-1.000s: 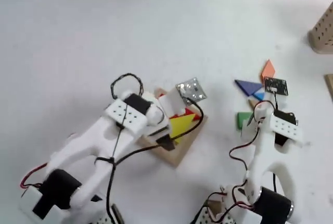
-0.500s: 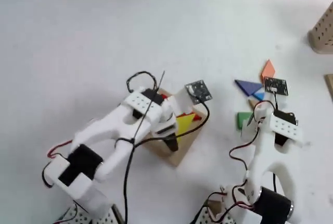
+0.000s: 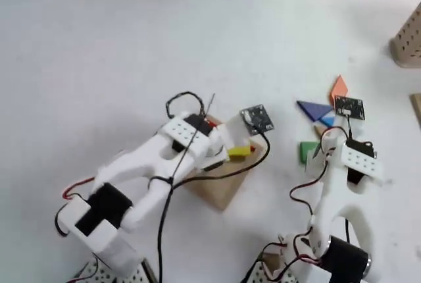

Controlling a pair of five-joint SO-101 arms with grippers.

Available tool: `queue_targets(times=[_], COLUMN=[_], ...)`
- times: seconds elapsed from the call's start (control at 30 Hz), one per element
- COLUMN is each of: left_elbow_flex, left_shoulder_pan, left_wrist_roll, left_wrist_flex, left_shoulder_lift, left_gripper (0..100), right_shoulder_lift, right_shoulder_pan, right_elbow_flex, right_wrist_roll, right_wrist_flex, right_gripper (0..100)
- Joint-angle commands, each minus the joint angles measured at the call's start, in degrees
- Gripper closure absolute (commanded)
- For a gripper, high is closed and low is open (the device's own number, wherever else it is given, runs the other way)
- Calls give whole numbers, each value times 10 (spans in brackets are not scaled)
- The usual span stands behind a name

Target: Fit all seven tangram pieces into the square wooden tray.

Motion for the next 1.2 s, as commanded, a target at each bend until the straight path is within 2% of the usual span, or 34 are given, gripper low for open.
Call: queue_targets(times=[0.0, 0.5, 0.7, 0.9, 1.03, 1.17], left_elbow_flex=[-25, -21, -22, -20, -18, 38], left_shoulder_pan=[8, 5, 0, -40, -73, -122], left_wrist_roll=[4, 6, 6, 5, 5, 5], left_wrist_flex=[2, 7, 40, 69, 111, 80], left_shoulder_lift=[-1, -6, -14, -67, -93, -126], left_gripper=[978, 978, 976, 975, 928, 918], right_shoulder_lift=[-15, -16, -16, -15, -16, -14], right_shoulder_pan=[-7, -7, -7, -7, -33, -51], right_elbow_flex=[-11, -11, -11, -11, -16, -73], right_wrist_roll=[7, 2, 2, 2, 0, -55], right_wrist_flex=[-7, -7, -7, -7, -7, 0], right_gripper=[981, 981, 981, 981, 981, 981])
